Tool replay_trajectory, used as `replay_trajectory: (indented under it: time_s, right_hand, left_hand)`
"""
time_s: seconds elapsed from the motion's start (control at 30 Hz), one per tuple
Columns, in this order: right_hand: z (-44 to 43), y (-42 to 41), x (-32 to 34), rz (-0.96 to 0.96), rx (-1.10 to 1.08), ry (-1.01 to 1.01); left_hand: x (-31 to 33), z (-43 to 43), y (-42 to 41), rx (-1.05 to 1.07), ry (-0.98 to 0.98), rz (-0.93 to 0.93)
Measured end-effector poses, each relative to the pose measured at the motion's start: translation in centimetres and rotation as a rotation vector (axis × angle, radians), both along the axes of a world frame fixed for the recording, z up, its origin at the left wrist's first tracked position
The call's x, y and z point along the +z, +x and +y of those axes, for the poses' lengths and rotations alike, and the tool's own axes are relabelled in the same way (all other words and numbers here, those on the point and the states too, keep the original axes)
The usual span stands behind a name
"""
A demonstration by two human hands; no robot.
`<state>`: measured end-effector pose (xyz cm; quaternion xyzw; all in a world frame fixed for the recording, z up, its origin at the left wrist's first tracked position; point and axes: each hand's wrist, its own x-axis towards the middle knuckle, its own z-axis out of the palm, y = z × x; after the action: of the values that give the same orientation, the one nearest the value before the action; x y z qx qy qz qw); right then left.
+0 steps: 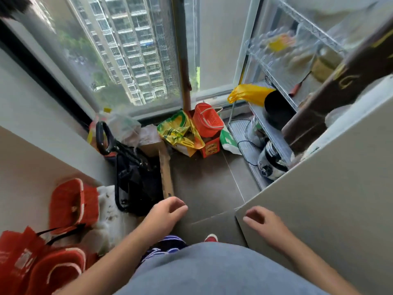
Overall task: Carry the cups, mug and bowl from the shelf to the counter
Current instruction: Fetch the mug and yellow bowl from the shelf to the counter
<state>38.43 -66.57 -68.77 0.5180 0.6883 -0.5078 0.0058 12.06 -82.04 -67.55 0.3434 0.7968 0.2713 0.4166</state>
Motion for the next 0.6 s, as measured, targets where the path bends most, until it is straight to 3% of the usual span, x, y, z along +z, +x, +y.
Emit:
replay_trajectory:
  time_s: [0.07,0.27,0.6]
  right_hand:
    - [2.1,-2.0,2.0,0.108,-0.107,0.008]
    - [8.2,-7.0,7.5,0.288,-0.121,0.129]
    - [17.8,-11.7,13.7,0.368,-0.406,0.346]
  left_hand:
    - [1.9,3.6,-0.2,0.008,0.089,-0.024]
    - [7.0,13.8,-2.1,-0.165,0.256,-0.012]
    - [12.7,33.0,-6.4,-0.489,0.539,-0.081]
